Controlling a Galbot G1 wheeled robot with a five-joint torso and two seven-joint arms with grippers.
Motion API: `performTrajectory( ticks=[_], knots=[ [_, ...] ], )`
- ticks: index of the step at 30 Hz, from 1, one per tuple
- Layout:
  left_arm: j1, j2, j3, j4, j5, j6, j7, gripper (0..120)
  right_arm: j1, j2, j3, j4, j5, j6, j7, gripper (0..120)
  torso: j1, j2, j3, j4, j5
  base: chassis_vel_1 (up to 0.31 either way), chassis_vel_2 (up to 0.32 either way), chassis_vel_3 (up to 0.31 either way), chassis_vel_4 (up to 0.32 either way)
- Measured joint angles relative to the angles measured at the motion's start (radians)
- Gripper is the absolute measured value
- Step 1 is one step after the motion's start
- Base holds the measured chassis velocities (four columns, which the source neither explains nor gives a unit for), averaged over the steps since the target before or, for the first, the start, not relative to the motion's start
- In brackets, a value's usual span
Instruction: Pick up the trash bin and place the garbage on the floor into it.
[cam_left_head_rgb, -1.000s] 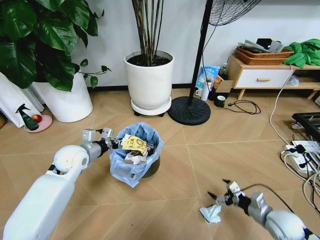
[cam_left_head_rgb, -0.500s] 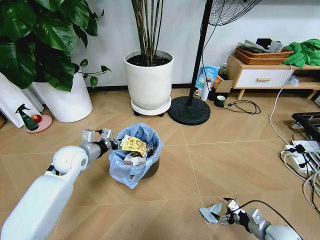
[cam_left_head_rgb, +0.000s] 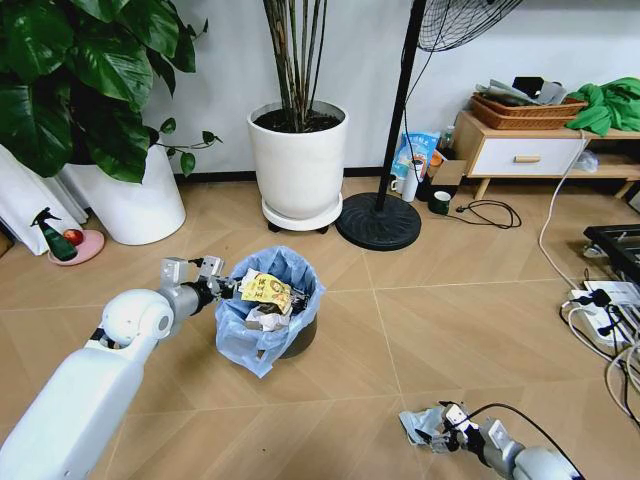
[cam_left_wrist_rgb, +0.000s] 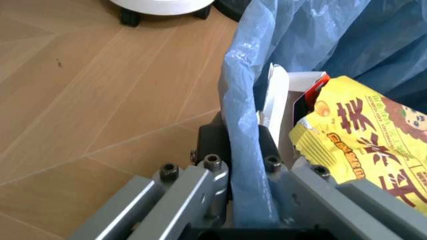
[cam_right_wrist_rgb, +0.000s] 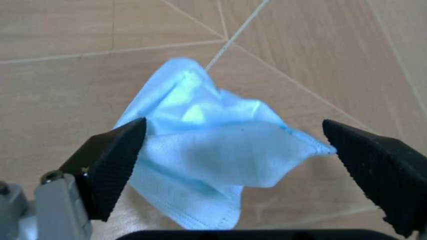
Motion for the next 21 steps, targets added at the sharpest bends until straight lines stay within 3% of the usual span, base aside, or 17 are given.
performTrajectory(
  ticks=[6, 13, 21],
  knots=[
    [-0.007, -0.001, 0.0, 0.002, 0.0, 0.0, 0.0, 0, 0.016, 0.016, -0.011, -0.029, -0.009, 0.008, 0.007, 87, 0.0, 0.0, 0.0, -0.0002, -0.0003, 0.0, 0.0, 0.0, 0.0],
    [-0.009, -0.009, 0.003, 0.007, 0.0, 0.0, -0.003, 0, 0.034, 0.021, -0.023, -0.057, -0.009, 0.015, 0.019, 64, 0.0, 0.0, 0.0, -0.0001, -0.0003, 0.0, 0.0, 0.0, 0.0],
    [-0.012, -0.011, 0.006, 0.008, 0.001, 0.0, -0.007, 0, 0.043, 0.036, -0.026, -0.085, -0.012, 0.034, 0.024, 29, 0.0, 0.0, 0.0, -0.0001, -0.0004, 0.0, 0.0, 0.0, 0.0]
  ],
)
